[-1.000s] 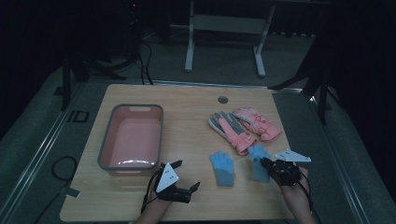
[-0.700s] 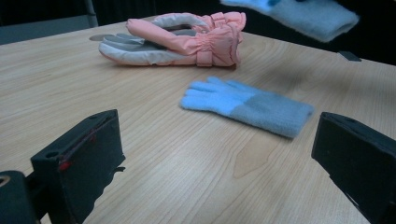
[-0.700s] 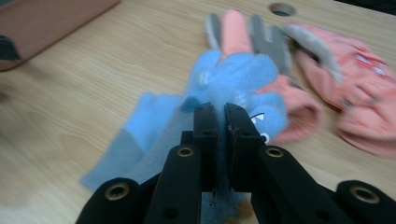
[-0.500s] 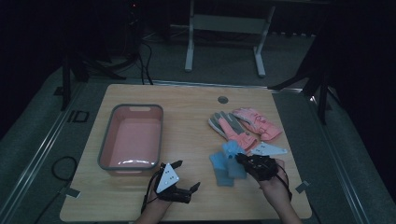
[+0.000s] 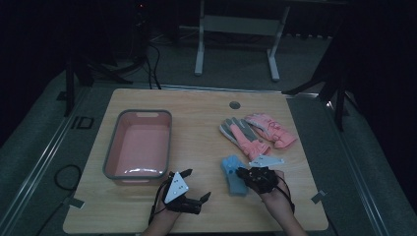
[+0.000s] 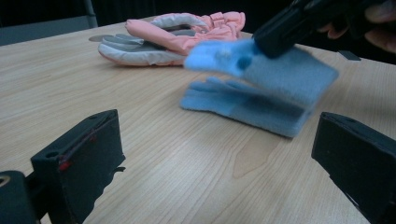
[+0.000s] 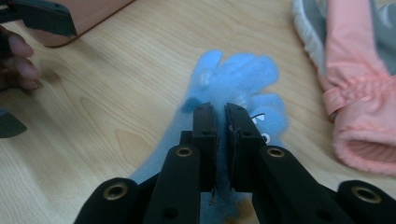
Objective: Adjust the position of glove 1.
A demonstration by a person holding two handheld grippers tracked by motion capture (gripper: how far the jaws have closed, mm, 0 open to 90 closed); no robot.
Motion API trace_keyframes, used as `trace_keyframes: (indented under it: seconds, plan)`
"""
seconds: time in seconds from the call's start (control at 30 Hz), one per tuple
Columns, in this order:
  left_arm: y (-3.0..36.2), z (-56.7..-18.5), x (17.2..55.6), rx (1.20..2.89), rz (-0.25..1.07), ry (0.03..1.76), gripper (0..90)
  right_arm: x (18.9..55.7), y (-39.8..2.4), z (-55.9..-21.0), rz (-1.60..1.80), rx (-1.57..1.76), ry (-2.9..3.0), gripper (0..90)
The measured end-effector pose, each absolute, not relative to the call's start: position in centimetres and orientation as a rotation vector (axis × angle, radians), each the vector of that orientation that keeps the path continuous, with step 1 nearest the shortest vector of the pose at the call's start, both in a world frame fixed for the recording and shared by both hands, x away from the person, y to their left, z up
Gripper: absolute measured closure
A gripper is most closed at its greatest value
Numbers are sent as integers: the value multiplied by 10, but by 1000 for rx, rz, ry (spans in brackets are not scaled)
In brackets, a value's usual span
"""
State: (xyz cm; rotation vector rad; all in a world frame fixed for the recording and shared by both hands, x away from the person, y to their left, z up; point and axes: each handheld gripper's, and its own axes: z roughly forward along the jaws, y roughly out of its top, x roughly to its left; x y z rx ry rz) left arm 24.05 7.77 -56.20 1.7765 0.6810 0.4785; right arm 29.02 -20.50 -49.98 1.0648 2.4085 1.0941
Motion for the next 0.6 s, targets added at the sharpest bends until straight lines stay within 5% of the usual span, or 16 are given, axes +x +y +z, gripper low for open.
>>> trace_keyframes:
  seconds: [0.6]
  plan:
    - [78,-562,241,1778,475,680,22,302,-206,-532,1005,1063,2494,788]
